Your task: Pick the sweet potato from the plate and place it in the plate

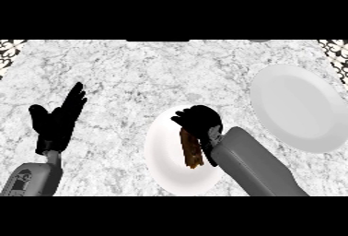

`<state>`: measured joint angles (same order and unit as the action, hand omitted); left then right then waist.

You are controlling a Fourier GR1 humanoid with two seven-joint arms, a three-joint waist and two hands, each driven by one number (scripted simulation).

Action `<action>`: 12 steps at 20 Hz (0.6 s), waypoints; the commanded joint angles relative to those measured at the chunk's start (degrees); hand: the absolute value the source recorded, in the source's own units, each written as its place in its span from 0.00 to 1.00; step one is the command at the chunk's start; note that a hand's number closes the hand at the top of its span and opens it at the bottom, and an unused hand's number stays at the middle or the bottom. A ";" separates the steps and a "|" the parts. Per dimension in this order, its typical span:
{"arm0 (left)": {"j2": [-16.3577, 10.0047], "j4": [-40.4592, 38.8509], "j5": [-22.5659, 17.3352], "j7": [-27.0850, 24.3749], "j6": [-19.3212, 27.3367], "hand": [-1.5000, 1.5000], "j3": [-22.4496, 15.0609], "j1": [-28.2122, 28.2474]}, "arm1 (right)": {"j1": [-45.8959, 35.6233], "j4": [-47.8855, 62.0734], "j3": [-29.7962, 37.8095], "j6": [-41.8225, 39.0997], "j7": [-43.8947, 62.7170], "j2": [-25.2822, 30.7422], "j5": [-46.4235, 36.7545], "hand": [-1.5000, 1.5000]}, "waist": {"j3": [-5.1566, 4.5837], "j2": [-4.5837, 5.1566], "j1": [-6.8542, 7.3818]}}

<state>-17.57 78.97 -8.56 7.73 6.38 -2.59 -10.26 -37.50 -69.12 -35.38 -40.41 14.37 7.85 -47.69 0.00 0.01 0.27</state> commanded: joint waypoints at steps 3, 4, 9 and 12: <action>1.83 2.49 2.40 1.15 0.19 0.50 0.65 1.41 | 1.43 2.67 0.56 0.99 -1.31 -3.43 -6.43 0.00 | 0.00 -0.02 -0.04; 1.18 0.23 1.50 1.37 -1.34 0.50 1.47 -0.20 | 0.68 7.62 -0.71 4.71 -3.53 -4.19 -8.27 0.00 | 0.00 0.06 0.06; 0.74 3.08 1.13 1.59 -3.54 0.50 3.36 2.86 | 0.35 7.88 1.31 1.73 -4.86 -4.44 -11.36 0.00 | 0.00 -0.02 0.04; 1.85 2.79 2.10 1.99 -2.95 0.50 2.43 1.37 | -1.38 10.67 0.84 -2.24 -8.22 -4.31 -10.81 1.00 | 0.00 0.01 0.10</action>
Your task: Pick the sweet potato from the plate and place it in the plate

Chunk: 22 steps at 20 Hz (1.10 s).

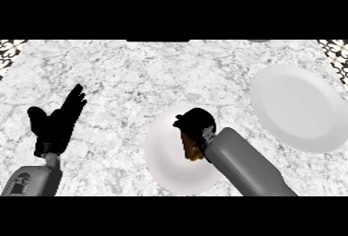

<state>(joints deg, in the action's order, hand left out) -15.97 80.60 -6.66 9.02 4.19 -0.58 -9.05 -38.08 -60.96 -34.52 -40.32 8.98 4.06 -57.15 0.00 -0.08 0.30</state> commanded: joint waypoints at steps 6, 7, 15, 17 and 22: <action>0.82 -4.30 1.36 -4.86 -1.07 0.50 1.58 0.91 | 1.69 -0.11 -2.29 -3.29 -4.46 -2.78 -2.06 1.00 | -0.03 0.10 -0.17; 1.01 -1.69 1.38 -1.03 -0.62 0.50 0.98 -0.92 | 1.17 1.74 -1.60 -1.32 -4.96 -3.77 -2.68 1.00 | 0.00 0.11 -0.01; -0.21 -1.52 1.27 0.14 0.30 0.50 2.97 -0.30 | 21.37 -15.18 2.34 13.70 -11.26 0.90 3.27 1.00 | 0.11 -0.47 -3.20; -0.47 -0.01 0.47 -0.96 -1.33 0.50 2.78 3.65 | 25.26 -22.22 5.76 14.18 -14.39 5.50 6.46 1.00 | 0.06 -0.70 -2.80; 0.07 0.22 1.12 1.98 0.50 0.50 3.04 -1.57 | 32.35 -37.80 6.57 23.62 -12.44 9.35 2.29 1.00 | 0.02 -0.44 -2.52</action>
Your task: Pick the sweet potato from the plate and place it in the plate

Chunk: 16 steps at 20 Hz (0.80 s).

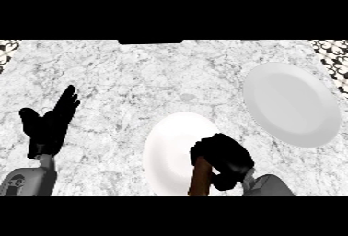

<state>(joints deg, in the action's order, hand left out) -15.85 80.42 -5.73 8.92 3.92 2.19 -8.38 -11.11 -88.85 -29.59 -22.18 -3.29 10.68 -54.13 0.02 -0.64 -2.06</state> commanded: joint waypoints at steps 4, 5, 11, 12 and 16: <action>-0.50 -1.88 -0.88 0.52 -0.76 0.50 1.31 -2.31 | 6.61 -17.24 7.66 15.64 -0.67 0.89 -0.38 1.00 | 0.01 0.18 -0.75; -0.23 0.28 -1.23 0.35 -1.60 0.50 0.51 1.00 | 8.19 -19.91 8.10 18.03 0.47 -0.11 -0.95 1.00 | 0.03 -0.08 -0.05; 2.52 1.38 2.17 0.16 1.71 0.50 -1.91 0.36 | 14.22 -32.92 16.95 20.77 5.23 0.83 0.61 1.00 | -0.01 0.34 0.86; -0.21 0.82 -0.46 -0.02 -1.68 0.50 0.63 -0.08 | 14.64 -32.22 20.78 20.93 3.68 2.01 3.35 1.00 | 0.00 0.49 1.24; 1.34 -2.39 0.87 -1.98 -1.87 0.50 -0.16 -1.17 | 10.16 -30.52 29.86 15.37 6.32 2.23 13.30 1.00 | -0.03 0.67 1.71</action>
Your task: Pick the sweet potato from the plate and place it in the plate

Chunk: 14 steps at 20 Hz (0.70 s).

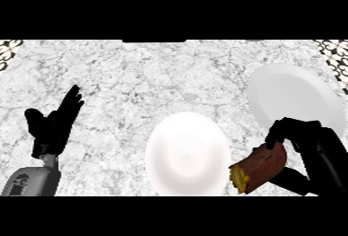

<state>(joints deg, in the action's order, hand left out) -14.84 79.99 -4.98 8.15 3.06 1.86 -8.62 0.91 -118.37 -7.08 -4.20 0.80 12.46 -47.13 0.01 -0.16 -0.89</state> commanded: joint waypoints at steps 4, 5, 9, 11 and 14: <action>0.52 1.58 1.29 3.53 0.23 0.50 -0.38 -2.23 | -4.30 6.68 14.26 -2.63 0.22 1.77 11.02 1.00 | 0.01 0.18 0.78; 0.18 -0.72 0.41 4.25 -0.19 0.50 0.82 -4.52 | -7.95 13.15 14.33 1.06 -1.71 1.05 8.49 1.00 | 0.01 0.29 0.96; 1.59 0.68 1.78 1.18 -0.19 0.50 -0.17 -0.75 | -10.75 24.46 20.50 1.91 -7.89 5.08 11.06 1.00 | 0.01 0.29 1.09; -0.68 0.82 -0.90 2.55 -3.28 0.50 2.01 -1.00 | -16.52 32.10 22.30 2.01 -8.88 7.28 11.22 1.00 | 0.01 0.32 1.44; -0.69 -0.79 0.14 -0.48 -3.66 0.50 2.43 -0.87 | -19.28 40.44 25.01 2.05 -13.92 11.33 11.82 1.00 | 0.01 0.36 1.44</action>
<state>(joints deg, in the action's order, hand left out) -14.47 80.54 -4.30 9.02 1.14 2.92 -9.24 -13.36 -88.97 14.10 -2.80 -8.27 19.71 -36.14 0.02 0.12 0.33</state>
